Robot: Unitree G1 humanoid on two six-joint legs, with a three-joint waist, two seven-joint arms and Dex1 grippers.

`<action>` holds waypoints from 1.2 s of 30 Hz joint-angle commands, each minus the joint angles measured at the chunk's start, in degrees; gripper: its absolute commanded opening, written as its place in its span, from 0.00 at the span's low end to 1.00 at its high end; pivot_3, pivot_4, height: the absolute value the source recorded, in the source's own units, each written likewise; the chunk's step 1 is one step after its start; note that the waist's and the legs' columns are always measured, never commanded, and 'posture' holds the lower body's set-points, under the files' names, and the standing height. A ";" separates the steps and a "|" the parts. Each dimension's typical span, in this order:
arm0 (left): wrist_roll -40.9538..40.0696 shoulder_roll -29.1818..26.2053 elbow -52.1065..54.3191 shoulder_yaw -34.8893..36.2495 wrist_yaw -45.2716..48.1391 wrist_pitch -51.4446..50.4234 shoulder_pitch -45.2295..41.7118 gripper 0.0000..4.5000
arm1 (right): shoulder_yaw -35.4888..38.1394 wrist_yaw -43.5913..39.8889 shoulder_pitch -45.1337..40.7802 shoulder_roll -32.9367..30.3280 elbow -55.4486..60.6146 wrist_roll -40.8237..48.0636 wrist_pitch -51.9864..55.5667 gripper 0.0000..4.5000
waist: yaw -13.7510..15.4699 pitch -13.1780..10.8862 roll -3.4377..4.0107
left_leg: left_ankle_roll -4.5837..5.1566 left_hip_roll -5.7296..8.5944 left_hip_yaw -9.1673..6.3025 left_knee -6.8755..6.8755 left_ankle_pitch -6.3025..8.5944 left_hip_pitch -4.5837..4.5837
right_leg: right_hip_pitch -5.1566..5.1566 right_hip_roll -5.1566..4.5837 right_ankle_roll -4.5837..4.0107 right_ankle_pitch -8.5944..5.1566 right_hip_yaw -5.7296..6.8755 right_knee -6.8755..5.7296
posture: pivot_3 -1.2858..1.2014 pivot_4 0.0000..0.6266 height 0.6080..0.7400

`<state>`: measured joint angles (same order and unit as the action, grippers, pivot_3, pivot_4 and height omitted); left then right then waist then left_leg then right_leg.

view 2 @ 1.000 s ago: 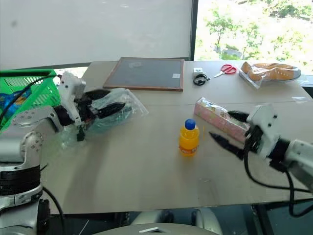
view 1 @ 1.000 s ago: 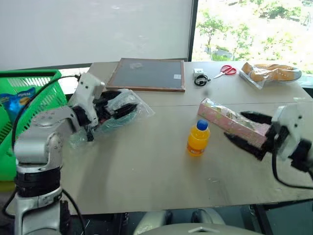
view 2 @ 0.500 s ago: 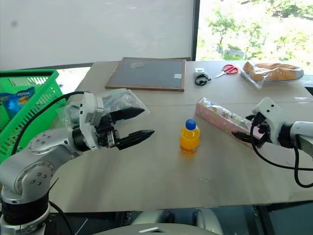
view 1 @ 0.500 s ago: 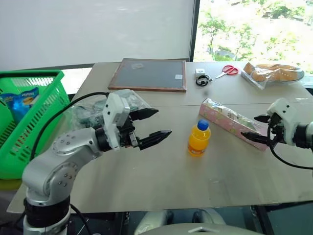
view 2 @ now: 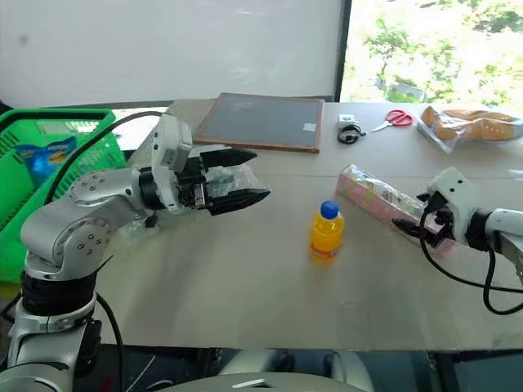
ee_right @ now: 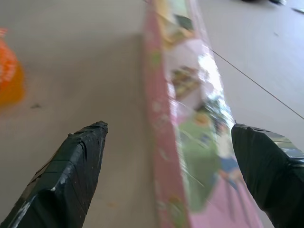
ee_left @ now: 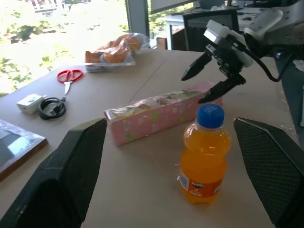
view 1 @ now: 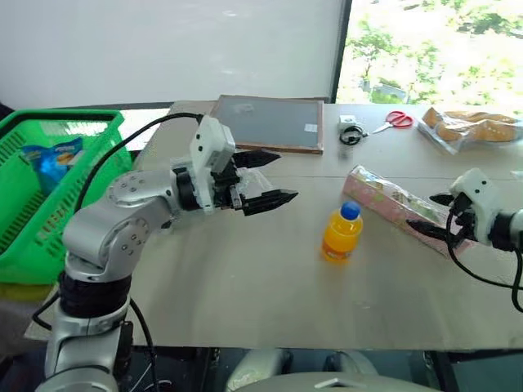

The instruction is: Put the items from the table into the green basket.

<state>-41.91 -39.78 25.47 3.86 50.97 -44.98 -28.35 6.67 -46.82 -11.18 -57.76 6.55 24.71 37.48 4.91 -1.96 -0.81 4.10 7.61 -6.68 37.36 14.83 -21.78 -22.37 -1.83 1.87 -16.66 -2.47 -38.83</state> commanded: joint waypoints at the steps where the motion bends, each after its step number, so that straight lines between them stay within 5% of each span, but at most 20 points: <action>1: -0.56 -1.86 2.26 1.58 1.45 1.81 2.00 0.98 | -4.35 -2.78 -6.68 -0.35 -7.04 -3.94 -0.01 1.00 | -1.34 0.02 0.03 | -0.01 -0.01 -0.01 -0.04 -0.01 0.02 | 0.00 0.01 -0.01 0.00 0.01 -0.01 | 0.55 0.04 1.00; 9: -1.27 -1.55 8.67 3.42 -3.86 1.33 8.15 0.98 | -14.58 -16.71 -16.97 1.55 -25.05 -9.52 -4.55 1.00 | -1.07 0.03 0.02 | -0.03 -0.02 -0.01 0.00 -0.03 -0.03 | -0.04 0.03 -0.01 0.00 0.00 -0.01 | 0.59 0.02 1.00; 21: -10.69 -3.66 17.03 8.44 -7.53 -2.38 16.30 0.98 | -24.37 -26.28 -30.74 6.73 -53.42 -24.74 -19.39 1.00 | 1.90 0.01 -0.07 | -0.04 -0.02 -0.04 -0.01 -0.03 -0.01 | -0.08 0.03 -0.02 -0.01 0.03 -0.01 | 0.62 0.05 1.00; 29: -12.04 -6.33 16.62 9.23 -8.00 -1.57 19.30 1.00 | -14.97 -22.63 -29.88 8.67 -49.64 -20.51 -19.98 0.25 | 2.28 0.01 -0.16 | -0.33 -0.02 -0.04 0.03 0.04 0.15 | 0.11 0.05 -0.21 0.14 0.02 -0.02 | 0.61 0.06 1.00; 36: -21.21 2.36 13.88 9.08 -21.24 -4.32 12.55 1.00 | 0.65 -17.59 -23.43 12.74 -20.06 -3.80 -6.27 0.25 | 2.38 -0.14 0.12 | -0.25 -0.05 -0.12 -0.04 -0.16 -0.16 | -0.33 0.09 -0.22 0.16 0.06 -0.23 | 0.59 0.05 1.00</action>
<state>-58.72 -38.49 39.66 11.82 33.54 -48.52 -14.44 1.85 -65.96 -32.73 -44.48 -23.24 15.05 27.52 7.30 -2.10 -0.69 3.82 7.54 -6.83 37.31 14.64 -21.98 -22.74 -1.72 1.65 -16.50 -2.39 -39.05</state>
